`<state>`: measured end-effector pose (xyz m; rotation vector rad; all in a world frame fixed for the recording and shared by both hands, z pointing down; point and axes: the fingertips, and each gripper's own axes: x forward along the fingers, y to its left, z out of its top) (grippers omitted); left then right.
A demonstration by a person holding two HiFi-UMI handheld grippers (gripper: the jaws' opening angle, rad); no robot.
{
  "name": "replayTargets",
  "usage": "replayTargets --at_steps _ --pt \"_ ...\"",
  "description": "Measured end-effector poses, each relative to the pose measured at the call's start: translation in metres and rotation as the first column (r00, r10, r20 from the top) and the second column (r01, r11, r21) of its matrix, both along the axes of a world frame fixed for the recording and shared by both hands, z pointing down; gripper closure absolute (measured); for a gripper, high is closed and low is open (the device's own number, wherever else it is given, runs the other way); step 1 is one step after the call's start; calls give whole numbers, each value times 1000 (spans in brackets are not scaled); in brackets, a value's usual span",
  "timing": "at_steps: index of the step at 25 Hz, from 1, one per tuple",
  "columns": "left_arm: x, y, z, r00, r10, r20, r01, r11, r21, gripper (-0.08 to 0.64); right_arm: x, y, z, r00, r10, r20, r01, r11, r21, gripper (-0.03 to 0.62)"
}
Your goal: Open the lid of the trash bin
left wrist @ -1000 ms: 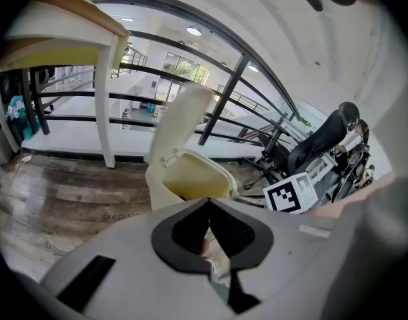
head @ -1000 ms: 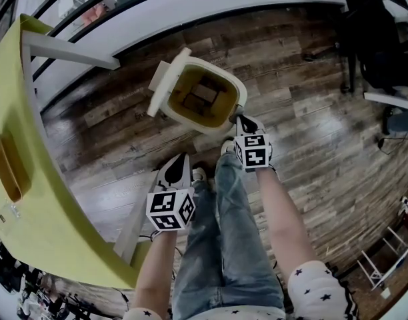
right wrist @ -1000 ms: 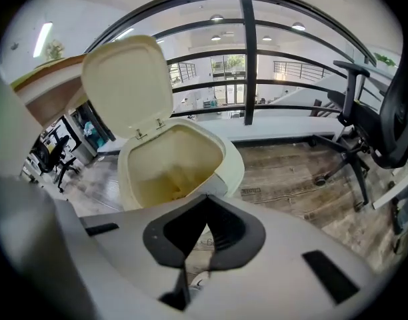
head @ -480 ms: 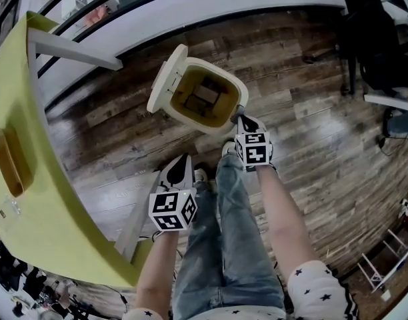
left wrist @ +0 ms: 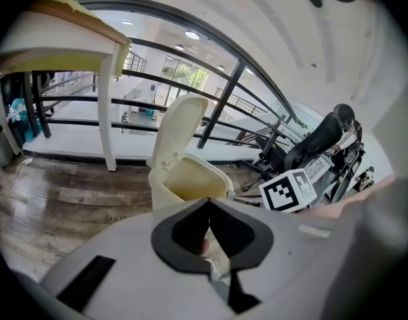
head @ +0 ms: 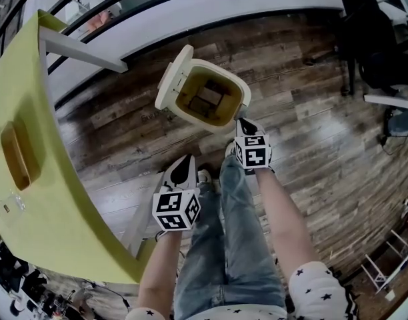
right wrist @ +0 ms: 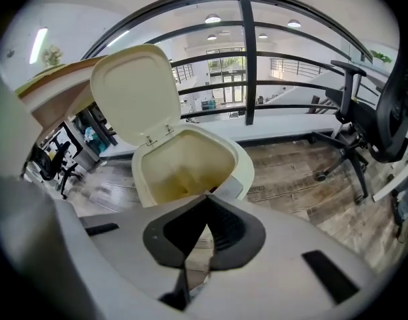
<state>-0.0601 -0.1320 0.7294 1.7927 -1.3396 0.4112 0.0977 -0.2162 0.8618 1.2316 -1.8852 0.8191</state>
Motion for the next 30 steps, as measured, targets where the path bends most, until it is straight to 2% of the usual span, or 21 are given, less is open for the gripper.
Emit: replayTargets --at_steps 10,30 --pt "-12 12 -29 1000 5 6 -5 1000 11 548 -21 20 -63 996 38 81 -43 997 64 598" --pt "-10 46 -139 998 23 -53 -20 998 56 548 -42 94 -237 980 70 187 -103 979 175 598"
